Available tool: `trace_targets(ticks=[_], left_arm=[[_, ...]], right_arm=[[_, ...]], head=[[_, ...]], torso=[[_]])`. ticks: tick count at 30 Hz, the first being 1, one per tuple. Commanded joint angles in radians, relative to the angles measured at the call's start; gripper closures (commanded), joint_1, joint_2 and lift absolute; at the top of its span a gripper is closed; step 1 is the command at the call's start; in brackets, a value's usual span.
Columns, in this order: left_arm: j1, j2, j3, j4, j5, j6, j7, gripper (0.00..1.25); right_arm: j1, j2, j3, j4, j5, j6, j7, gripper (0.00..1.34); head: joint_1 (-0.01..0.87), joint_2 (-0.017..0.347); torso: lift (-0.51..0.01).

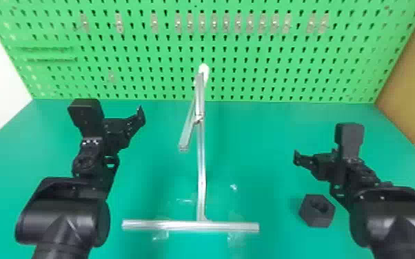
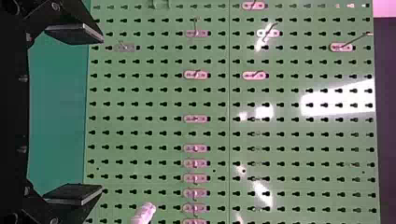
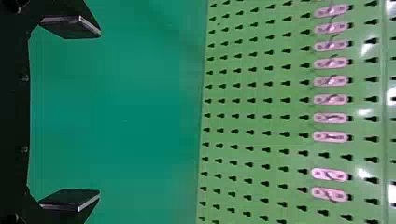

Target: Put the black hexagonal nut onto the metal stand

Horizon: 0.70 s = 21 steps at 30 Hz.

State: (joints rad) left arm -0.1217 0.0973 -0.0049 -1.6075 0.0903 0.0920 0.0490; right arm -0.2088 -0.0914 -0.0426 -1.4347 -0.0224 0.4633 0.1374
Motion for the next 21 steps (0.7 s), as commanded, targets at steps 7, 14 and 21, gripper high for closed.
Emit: trace_targets(ticks=[7, 14, 21], left_arm=[[0.0, 0.001, 0.0, 0.0, -0.001, 0.0, 0.0, 0.15], [0.004, 0.001, 0.002, 0.0, -0.001, 0.0, 0.0, 0.15], [0.004, -0.001, 0.002, 0.0, -0.003, 0.0, 0.0, 0.15]], right_arm=[[0.005, -0.014, -0.008, -0.006, 0.041, 0.126, 0.045, 0.1], [0.023, -0.017, -0.023, -0.01, 0.062, 0.166, 0.067, 0.1], [0.032, -0.03, -0.034, -0.023, 0.075, 0.213, 0.085, 0.1]], head=[[0.693, 0.081], [0.693, 0.081], [0.693, 0.081]], torso=[[-0.001], [-0.001], [-0.001]])
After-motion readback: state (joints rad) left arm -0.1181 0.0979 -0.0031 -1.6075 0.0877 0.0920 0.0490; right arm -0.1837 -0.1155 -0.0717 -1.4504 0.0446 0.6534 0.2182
